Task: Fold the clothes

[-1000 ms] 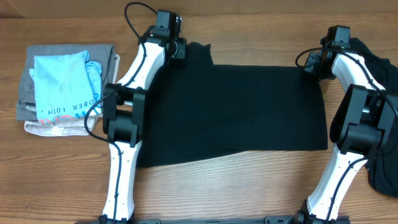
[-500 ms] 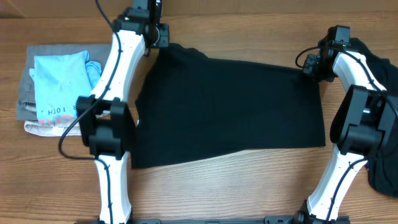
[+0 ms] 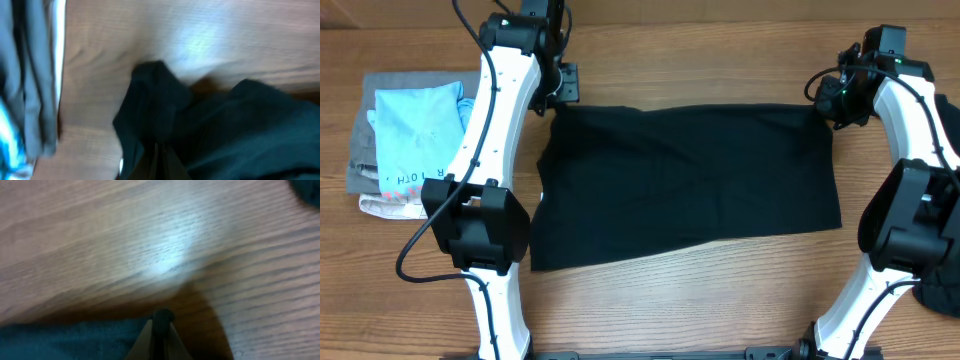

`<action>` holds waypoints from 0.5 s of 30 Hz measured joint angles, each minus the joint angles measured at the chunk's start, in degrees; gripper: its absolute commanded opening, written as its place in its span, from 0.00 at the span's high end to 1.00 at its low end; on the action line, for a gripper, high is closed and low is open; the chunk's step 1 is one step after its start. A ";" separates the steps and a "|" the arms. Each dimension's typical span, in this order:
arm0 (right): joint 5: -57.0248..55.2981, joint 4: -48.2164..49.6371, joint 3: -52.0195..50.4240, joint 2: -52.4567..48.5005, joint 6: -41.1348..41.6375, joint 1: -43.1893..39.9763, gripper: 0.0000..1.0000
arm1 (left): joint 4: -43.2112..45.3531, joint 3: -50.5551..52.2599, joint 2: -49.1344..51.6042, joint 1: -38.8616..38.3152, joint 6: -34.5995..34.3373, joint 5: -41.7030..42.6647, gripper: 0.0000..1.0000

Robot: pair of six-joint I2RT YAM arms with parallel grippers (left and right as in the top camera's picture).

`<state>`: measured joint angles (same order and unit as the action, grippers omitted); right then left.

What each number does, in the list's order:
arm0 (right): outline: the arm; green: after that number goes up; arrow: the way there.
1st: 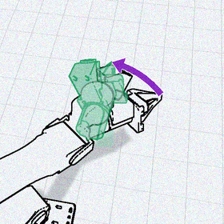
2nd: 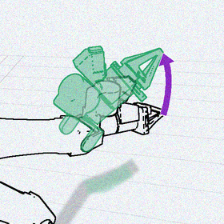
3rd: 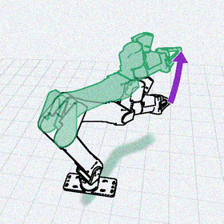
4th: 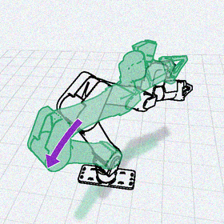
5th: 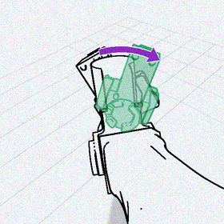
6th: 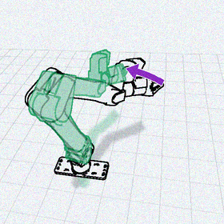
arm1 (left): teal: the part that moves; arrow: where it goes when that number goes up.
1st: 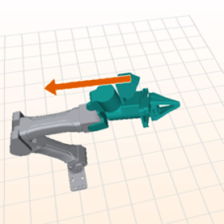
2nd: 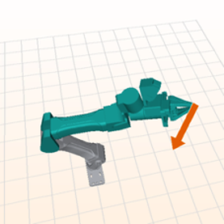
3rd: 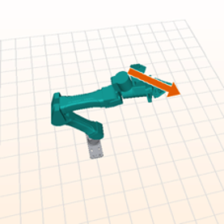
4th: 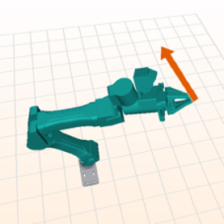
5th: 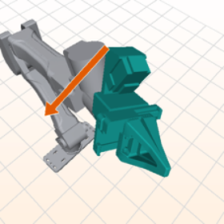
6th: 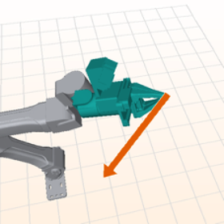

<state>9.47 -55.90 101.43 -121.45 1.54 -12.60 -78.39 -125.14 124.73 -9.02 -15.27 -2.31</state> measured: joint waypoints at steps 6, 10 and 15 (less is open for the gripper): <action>0.81 -6.45 0.02 0.00 -0.63 -0.02 0.96 | -6.97 0.00 0.00 0.00 -5.68 -3.37 0.96; 0.87 -8.70 0.02 0.42 -0.74 -0.15 0.96 | -8.31 0.00 -0.15 -0.20 -7.63 -4.22 0.96; 0.85 -12.22 0.02 2.89 -0.24 -0.39 0.96 | -11.41 0.00 -1.36 -1.51 -7.67 -0.85 0.96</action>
<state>10.33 -68.12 101.45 -118.56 1.30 -12.99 -89.80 -125.14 123.37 -10.52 -22.94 -3.16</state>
